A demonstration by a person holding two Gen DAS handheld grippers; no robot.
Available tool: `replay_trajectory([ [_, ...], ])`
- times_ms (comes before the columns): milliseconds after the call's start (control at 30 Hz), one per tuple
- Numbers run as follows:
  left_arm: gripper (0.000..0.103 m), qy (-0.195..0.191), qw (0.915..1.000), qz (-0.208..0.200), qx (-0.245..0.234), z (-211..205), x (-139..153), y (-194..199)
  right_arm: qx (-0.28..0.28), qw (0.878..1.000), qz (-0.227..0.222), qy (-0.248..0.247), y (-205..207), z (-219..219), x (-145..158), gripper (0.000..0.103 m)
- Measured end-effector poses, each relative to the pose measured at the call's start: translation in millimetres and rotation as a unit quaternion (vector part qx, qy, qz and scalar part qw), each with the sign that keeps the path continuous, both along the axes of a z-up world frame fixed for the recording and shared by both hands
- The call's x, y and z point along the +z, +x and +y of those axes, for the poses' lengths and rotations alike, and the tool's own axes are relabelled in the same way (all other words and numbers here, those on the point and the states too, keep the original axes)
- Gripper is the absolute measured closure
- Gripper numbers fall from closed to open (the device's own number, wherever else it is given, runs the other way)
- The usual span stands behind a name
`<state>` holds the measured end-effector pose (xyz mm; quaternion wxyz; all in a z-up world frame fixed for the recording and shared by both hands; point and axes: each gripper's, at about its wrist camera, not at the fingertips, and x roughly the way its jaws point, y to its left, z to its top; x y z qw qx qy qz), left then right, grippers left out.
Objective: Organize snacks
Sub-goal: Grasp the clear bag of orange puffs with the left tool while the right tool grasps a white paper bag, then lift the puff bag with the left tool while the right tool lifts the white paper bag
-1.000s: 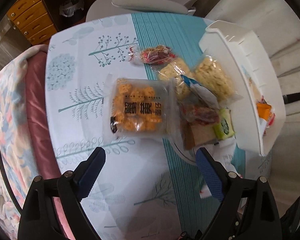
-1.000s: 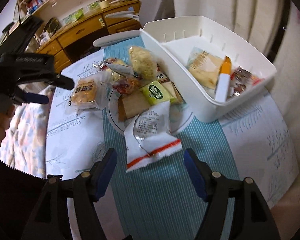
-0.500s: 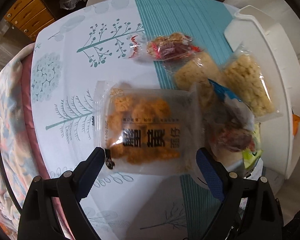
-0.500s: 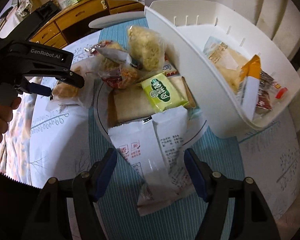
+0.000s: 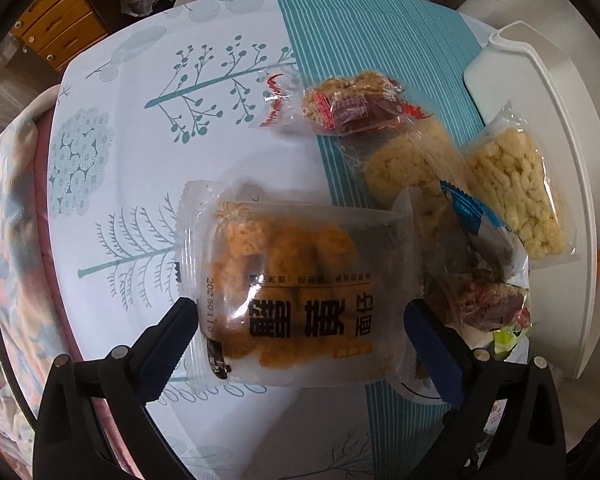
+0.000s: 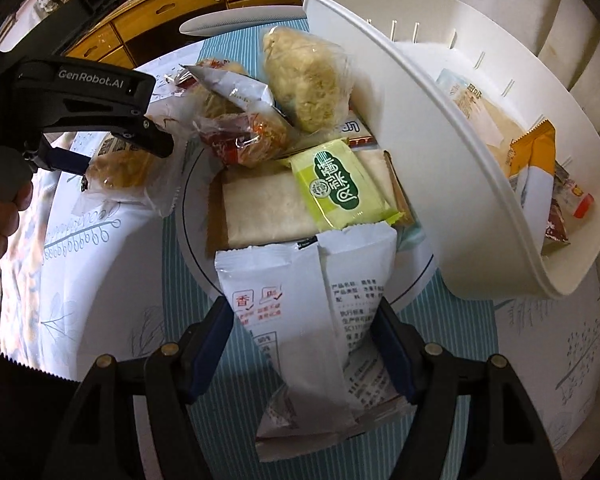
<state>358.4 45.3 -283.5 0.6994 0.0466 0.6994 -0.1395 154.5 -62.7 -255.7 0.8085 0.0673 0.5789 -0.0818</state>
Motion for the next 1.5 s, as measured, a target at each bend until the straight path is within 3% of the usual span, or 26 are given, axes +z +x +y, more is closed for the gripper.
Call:
replay_trajectory([
  [167,0.011,0.003,1.0000,-0.006,-0.003,3.2,-2.8,1.7,0.001,1.000,0.009,-0.009,0.6,1.2,-3.5,0.033],
  [367,0.025,-0.001,1.0000,-0.009,0.002,6.8,3.2,-4.0,-0.004,1.000,0.006,-0.005,-2.9,-2.3,-3.1,0.042],
  [667,0.029,-0.004,0.9989,0.042,0.020,30.8,3.1,-26.7,-0.046,0.997,0.068,0.014,-2.5,-14.3,0.2,0.044],
  [833,0.029,0.009,0.9978,0.063,0.018,53.2,8.5,-52.9,-0.069,0.994,0.075,0.042,-16.8,-10.7,6.2,0.044],
  [1233,0.029,-0.032,0.9979,0.026,0.050,111.7,70.3,-124.4,-0.070,0.994,0.043,0.074,-49.2,10.7,50.4,0.044],
  [1500,0.028,-0.058,0.9969,-0.008,0.053,125.6,102.8,-158.5,-0.045,0.997,0.013,0.068,-53.8,20.3,82.6,0.044],
])
